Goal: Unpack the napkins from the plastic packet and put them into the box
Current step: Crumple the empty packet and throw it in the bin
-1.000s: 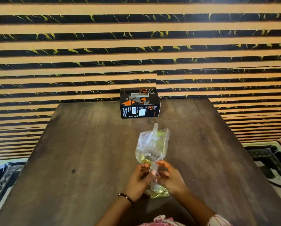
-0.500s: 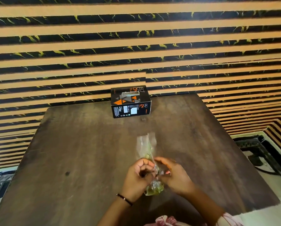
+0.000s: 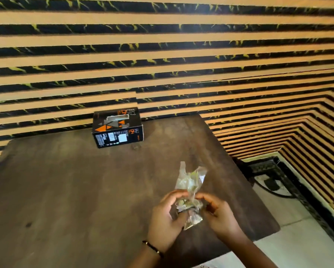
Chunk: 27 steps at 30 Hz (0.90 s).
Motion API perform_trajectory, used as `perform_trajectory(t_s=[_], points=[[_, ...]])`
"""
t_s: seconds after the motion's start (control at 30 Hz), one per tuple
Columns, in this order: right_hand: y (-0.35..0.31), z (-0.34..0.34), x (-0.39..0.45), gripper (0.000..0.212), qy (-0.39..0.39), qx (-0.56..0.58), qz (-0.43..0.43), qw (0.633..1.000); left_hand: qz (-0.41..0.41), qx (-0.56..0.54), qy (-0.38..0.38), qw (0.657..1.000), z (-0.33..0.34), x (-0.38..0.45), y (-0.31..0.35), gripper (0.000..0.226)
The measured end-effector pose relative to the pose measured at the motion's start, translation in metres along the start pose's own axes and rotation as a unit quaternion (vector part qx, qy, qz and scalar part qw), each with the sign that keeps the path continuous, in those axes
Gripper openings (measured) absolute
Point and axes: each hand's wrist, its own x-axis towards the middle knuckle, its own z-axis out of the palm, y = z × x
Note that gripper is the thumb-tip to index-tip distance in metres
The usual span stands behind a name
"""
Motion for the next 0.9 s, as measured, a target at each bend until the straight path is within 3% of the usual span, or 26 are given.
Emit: perform_trajectory(t_s=[0.1, 0.17, 0.27, 0.4, 0.6, 0.7, 0.8, 0.9], points=[[0.012, -0.038, -0.012, 0.053, 0.036, 0.108, 0.041, 0.993, -0.023, -0.012, 0.023, 0.999, 0.041, 0.001, 0.016, 0.027], [0.022, -0.069, -0.028, 0.051, 0.03, 0.214, 0.09, 0.972, -0.052, -0.029, -0.013, 0.998, 0.074, -0.002, 0.03, 0.026], [0.042, -0.117, -0.051, 0.057, -0.008, 0.285, 0.103, 0.953, -0.104, -0.092, -0.074, 0.988, 0.121, -0.003, 0.047, 0.031], [0.068, -0.187, -0.078, 0.046, -0.009, 0.295, 0.093, 0.951, -0.154, -0.171, -0.107, 0.967, 0.195, 0.005, 0.072, 0.043], [0.106, -0.252, -0.107, 0.032, 0.142, 0.268, 0.102, 0.948, -0.204, -0.172, -0.119, 0.956, 0.292, 0.012, 0.09, 0.049], [0.118, -0.272, -0.111, 0.028, 0.214, 0.295, 0.108, 0.925, -0.282, -0.231, -0.141, 0.92, 0.325, 0.014, 0.099, 0.044], [0.126, -0.295, -0.105, 0.03, 0.21, 0.311, 0.112, 0.92, -0.309, -0.281, -0.22, 0.882, 0.343, 0.029, 0.108, 0.045], [0.139, -0.315, -0.087, 0.034, 0.193, 0.258, 0.126, 0.938, -0.282, -0.275, -0.224, 0.892, 0.355, 0.052, 0.104, 0.042]])
